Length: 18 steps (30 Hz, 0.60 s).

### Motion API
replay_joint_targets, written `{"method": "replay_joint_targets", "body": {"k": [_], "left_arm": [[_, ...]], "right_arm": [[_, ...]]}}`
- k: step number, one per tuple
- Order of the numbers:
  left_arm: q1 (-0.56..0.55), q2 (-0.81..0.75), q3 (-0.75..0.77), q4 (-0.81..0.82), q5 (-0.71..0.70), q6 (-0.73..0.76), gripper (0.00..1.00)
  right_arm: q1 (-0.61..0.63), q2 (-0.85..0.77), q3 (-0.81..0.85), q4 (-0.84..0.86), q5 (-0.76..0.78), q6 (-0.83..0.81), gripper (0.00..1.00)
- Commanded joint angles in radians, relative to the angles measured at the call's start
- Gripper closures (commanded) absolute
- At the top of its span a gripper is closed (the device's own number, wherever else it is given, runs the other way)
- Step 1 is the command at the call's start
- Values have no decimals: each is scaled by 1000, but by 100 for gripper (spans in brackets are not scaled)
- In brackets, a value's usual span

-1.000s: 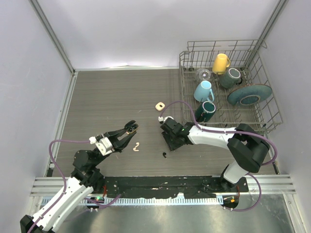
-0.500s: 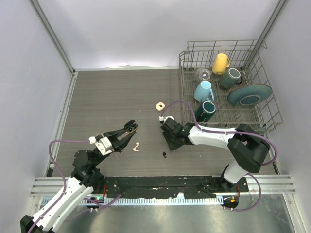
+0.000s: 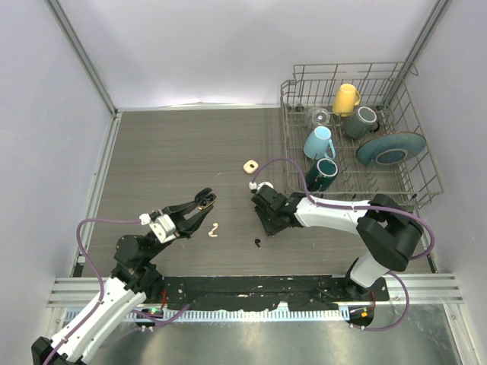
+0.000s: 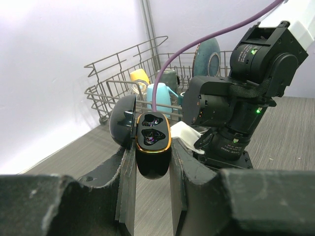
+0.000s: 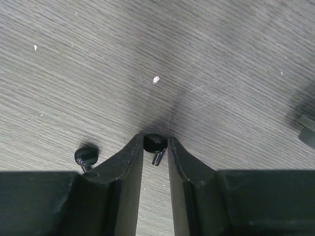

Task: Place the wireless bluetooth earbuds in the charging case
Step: Pick up the earbud from the center of the board.

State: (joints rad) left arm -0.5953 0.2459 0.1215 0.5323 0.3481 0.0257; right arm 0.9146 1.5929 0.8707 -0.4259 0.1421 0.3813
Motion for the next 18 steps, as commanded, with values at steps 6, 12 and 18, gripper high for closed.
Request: {"method": "replay_joint_targets", "body": {"k": [6, 12, 18], "left_arm": [[-3, -4, 15, 37, -9, -10, 100], [-3, 15, 20, 44, -8, -12, 100], [-3, 38, 33, 58, 6, -12, 100]], "right_arm": [[4, 1, -13, 15, 13, 30, 75], [6, -39, -1, 51, 5, 34, 87], [23, -236, -1, 131, 152, 35, 99]]}}
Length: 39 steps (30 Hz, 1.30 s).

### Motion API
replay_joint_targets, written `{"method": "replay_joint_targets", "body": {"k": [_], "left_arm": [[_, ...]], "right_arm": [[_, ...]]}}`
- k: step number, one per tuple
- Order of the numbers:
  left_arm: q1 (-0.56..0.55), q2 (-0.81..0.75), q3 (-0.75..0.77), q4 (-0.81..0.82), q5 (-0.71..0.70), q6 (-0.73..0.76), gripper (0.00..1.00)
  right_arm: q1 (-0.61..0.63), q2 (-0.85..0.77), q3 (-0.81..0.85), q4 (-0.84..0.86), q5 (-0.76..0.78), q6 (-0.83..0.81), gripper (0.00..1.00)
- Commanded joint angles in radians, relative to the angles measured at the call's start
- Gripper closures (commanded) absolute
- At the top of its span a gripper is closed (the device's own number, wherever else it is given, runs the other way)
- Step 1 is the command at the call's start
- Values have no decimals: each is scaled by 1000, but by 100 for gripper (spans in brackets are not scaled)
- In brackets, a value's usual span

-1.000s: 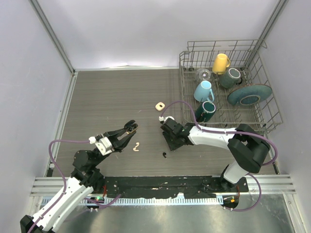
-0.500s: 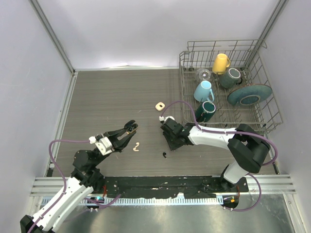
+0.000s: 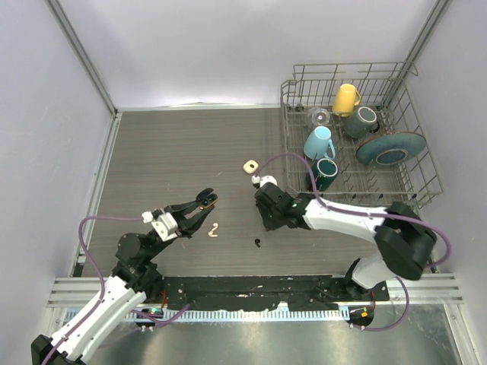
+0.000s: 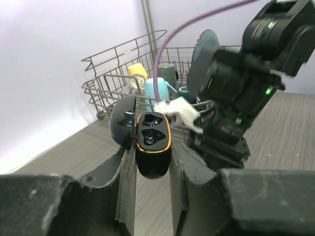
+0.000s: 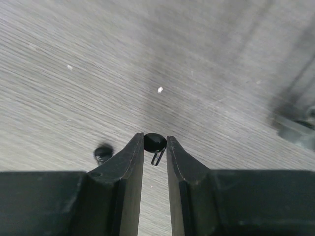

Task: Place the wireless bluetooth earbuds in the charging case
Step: Pick up the earbud from the center of the board, then place the earbud in the charging case.

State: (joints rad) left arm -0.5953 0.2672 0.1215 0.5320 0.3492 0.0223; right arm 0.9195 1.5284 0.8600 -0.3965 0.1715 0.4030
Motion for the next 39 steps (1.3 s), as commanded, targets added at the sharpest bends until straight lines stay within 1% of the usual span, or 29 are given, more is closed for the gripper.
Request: {"method": "replay_joint_targets", "body": {"k": [1, 2, 4, 5, 7, 8, 10, 16, 20, 25, 30, 35, 39], "left_arm": [[-3, 20, 38, 62, 8, -9, 100], [-3, 21, 38, 68, 16, -7, 100], [-3, 24, 37, 77, 23, -7, 100], [-3, 23, 37, 85, 30, -7, 100], [-3, 27, 37, 89, 36, -7, 100], [-3, 32, 38, 95, 40, -5, 100], [-3, 41, 43, 100, 46, -4, 100], [-3, 87, 59, 111, 70, -5, 100], [-3, 99, 67, 112, 65, -5, 100], [-3, 110, 79, 111, 54, -16, 100], [-3, 130, 92, 106, 43, -16, 100], [-3, 144, 98, 103, 40, -18, 100], [-3, 148, 102, 103, 34, -18, 100]], "right_arm": [[25, -207, 8, 117, 141, 4, 99], [33, -284, 5, 161, 172, -21, 99], [44, -359, -19, 224, 184, -47, 99], [50, -431, -29, 298, 184, -68, 99], [56, -488, -51, 364, 175, -96, 99], [61, -510, -58, 440, 166, -113, 99], [73, -550, -61, 488, 145, -157, 99], [111, -530, -20, 616, 80, -242, 99], [160, -504, -6, 720, 66, -305, 99], [223, -467, 5, 797, 66, -384, 99], [289, -442, -12, 895, 121, -472, 99], [329, -430, -42, 1004, 158, -535, 99], [354, -399, -35, 1027, 195, -553, 99]]}}
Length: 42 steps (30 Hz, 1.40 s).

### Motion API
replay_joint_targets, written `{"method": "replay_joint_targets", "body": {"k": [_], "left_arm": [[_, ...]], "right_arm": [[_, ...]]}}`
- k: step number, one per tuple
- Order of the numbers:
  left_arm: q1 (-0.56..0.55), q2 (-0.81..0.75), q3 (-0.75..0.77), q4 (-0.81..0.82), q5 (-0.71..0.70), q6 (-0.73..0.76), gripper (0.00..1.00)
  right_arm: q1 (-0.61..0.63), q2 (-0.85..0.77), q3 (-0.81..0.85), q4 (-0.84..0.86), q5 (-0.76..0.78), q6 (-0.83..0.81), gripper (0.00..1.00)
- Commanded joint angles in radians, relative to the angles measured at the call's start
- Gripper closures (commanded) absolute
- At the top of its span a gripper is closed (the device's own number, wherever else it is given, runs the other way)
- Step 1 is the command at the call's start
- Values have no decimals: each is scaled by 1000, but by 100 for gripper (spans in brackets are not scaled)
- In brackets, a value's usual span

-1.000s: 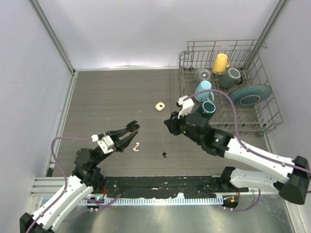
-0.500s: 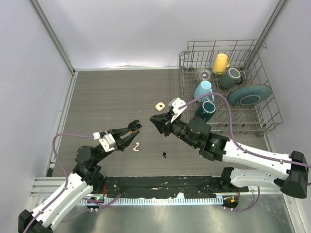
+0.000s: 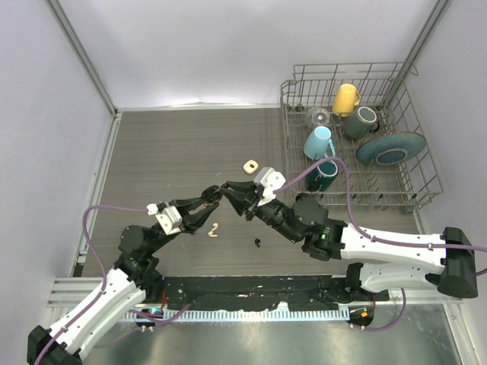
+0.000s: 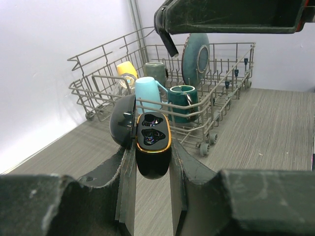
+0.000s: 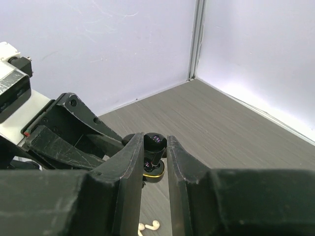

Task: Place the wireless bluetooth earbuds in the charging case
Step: Place the earbud in the charging case.

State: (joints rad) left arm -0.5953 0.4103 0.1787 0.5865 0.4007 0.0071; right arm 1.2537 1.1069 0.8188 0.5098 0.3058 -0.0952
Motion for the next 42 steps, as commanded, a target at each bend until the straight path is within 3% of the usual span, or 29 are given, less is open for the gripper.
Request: {"method": "replay_joint_targets", "body": {"k": [1, 11, 16, 42], "left_arm": [[-3, 5, 45, 47, -19, -2, 100], [-3, 8, 50, 47, -23, -2, 100], [-3, 7, 47, 49, -22, -30, 100], [-3, -25, 47, 53, -114, -68, 100]], "right_arm": [[26, 39, 8, 124, 71, -58, 99], [36, 126, 22, 173, 99, -60, 99], [35, 165, 62, 108, 127, -63, 99], [44, 159, 20, 87, 119, -147, 99]]}}
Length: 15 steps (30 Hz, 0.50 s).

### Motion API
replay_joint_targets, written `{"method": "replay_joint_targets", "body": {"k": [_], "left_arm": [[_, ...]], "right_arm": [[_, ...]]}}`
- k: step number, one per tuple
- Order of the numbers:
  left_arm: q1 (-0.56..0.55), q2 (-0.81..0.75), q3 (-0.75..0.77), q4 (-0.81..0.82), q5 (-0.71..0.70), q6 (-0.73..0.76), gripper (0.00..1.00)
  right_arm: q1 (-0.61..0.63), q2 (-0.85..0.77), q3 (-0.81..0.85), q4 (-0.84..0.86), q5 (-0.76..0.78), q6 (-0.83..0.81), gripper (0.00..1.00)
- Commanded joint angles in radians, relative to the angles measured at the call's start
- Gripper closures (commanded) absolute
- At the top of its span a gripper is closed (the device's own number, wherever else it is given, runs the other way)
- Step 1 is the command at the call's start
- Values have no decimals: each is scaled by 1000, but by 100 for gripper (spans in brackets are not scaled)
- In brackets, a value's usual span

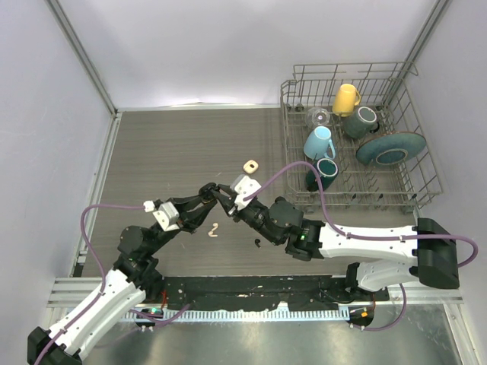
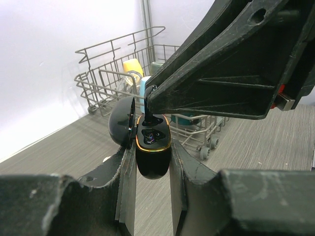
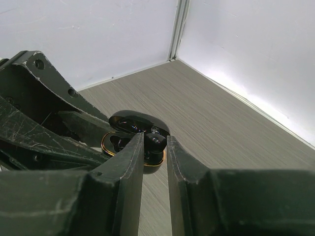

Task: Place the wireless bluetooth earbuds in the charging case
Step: Place the earbud in the charging case.

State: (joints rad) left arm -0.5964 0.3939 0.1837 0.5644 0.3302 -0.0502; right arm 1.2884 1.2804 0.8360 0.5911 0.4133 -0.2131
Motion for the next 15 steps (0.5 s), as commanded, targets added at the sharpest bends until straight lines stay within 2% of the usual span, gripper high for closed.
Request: {"method": "replay_joint_targets", "body": {"k": [1, 15], "left_arm": [[-2, -7, 45, 74, -43, -11, 100], [-3, 29, 46, 80, -10, 1, 100]], "right_arm": [[11, -13, 3, 3, 10, -31, 99], [11, 0, 32, -21, 1, -43, 99]]}}
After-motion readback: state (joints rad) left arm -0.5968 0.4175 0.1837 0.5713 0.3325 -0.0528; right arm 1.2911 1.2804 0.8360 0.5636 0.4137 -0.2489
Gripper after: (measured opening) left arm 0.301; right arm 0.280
